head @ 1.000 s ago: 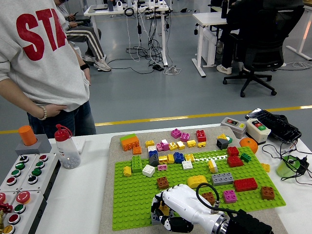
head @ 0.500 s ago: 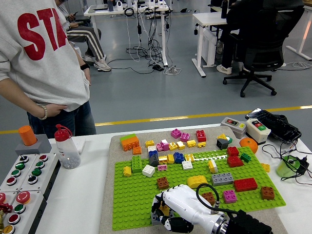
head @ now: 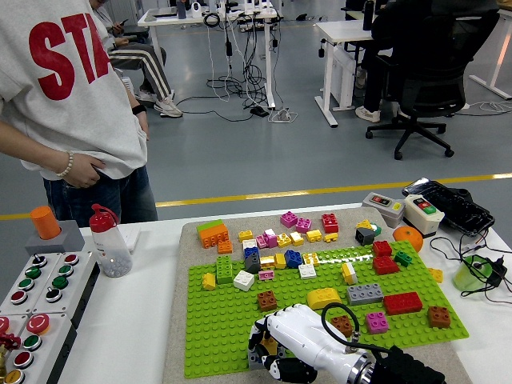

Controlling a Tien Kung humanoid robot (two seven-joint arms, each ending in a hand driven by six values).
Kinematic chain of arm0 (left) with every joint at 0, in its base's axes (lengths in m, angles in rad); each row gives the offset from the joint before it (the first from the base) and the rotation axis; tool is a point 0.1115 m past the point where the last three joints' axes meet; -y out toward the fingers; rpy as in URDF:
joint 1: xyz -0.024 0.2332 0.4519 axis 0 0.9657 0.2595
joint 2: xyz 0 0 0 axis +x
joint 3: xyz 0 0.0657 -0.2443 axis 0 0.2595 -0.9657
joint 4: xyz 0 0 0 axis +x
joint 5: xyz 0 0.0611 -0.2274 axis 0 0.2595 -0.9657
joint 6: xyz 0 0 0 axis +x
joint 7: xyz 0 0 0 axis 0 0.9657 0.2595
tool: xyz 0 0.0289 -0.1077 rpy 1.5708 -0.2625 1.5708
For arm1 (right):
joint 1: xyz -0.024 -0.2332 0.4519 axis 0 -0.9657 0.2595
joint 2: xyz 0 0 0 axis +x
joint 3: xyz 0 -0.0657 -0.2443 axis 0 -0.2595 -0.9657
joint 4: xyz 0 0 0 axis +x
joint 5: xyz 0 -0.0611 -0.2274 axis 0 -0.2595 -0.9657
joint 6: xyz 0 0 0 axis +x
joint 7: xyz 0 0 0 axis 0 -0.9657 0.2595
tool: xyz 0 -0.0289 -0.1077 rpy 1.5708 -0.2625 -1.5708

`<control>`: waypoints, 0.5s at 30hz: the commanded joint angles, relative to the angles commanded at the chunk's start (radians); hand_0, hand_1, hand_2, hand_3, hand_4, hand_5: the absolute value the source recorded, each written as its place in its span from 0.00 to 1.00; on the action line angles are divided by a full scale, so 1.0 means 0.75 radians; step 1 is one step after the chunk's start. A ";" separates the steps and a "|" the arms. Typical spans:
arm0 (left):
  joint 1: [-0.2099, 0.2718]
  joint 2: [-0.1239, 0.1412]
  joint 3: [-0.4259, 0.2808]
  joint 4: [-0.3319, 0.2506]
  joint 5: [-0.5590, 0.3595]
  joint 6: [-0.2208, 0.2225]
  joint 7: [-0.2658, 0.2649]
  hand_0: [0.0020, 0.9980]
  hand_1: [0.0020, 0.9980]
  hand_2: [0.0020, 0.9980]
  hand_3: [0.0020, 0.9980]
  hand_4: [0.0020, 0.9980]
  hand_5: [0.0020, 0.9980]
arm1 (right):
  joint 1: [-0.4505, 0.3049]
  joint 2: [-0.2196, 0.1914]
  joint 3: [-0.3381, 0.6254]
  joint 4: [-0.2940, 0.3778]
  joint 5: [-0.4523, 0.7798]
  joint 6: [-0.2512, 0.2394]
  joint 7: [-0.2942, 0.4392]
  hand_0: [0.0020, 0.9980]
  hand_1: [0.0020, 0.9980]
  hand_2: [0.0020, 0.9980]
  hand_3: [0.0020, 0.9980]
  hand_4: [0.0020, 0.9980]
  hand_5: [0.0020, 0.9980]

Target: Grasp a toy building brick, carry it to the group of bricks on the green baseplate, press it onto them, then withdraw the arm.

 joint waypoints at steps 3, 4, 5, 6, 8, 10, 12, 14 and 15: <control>0.001 0.000 -0.001 0.000 0.002 0.000 0.000 0.66 0.69 0.68 0.58 0.29 1.00 | -0.001 0.001 -0.002 -0.003 0.001 0.001 -0.001 0.49 0.56 0.57 0.55 0.36 0.21; 0.002 -0.001 0.000 0.000 0.002 0.000 0.001 0.66 0.69 0.68 0.58 0.29 1.00 | -0.002 0.001 -0.003 -0.004 0.002 0.001 -0.002 0.49 0.56 0.57 0.55 0.36 0.21; 0.002 -0.001 0.000 0.000 0.002 0.000 0.001 0.66 0.69 0.68 0.58 0.29 1.00 | -0.003 0.001 -0.004 -0.005 0.002 0.002 -0.002 0.49 0.56 0.57 0.55 0.36 0.21; 0.003 -0.001 0.000 0.000 0.001 0.000 0.001 0.66 0.69 0.68 0.58 0.29 1.00 | -0.003 0.002 -0.005 -0.005 0.002 0.003 -0.003 0.49 0.56 0.57 0.55 0.36 0.21; 0.003 -0.001 0.000 0.000 0.001 -0.001 0.001 0.66 0.69 0.68 0.58 0.29 1.00 | -0.004 0.002 -0.005 -0.006 0.003 0.004 -0.004 0.49 0.56 0.57 0.55 0.36 0.21; 0.003 -0.001 0.001 0.000 0.000 -0.001 0.000 0.66 0.69 0.68 0.58 0.29 1.00 | -0.004 0.002 -0.006 -0.007 0.003 0.006 -0.005 0.49 0.56 0.57 0.55 0.36 0.21; 0.003 -0.001 0.001 0.000 -0.001 -0.001 0.000 0.66 0.69 0.68 0.58 0.29 1.00 | -0.004 0.002 -0.006 -0.007 0.003 0.006 -0.006 0.49 0.56 0.57 0.55 0.36 0.21; 0.003 0.000 0.002 0.000 -0.002 -0.002 0.000 0.66 0.69 0.68 0.58 0.29 1.00 | -0.004 0.003 -0.007 -0.008 0.004 0.007 -0.006 0.49 0.56 0.57 0.55 0.36 0.21; 0.002 0.000 0.002 0.000 -0.003 -0.002 -0.001 0.66 0.69 0.68 0.58 0.29 1.00 | -0.004 0.003 -0.007 -0.008 0.004 0.008 -0.007 0.49 0.56 0.57 0.55 0.36 0.21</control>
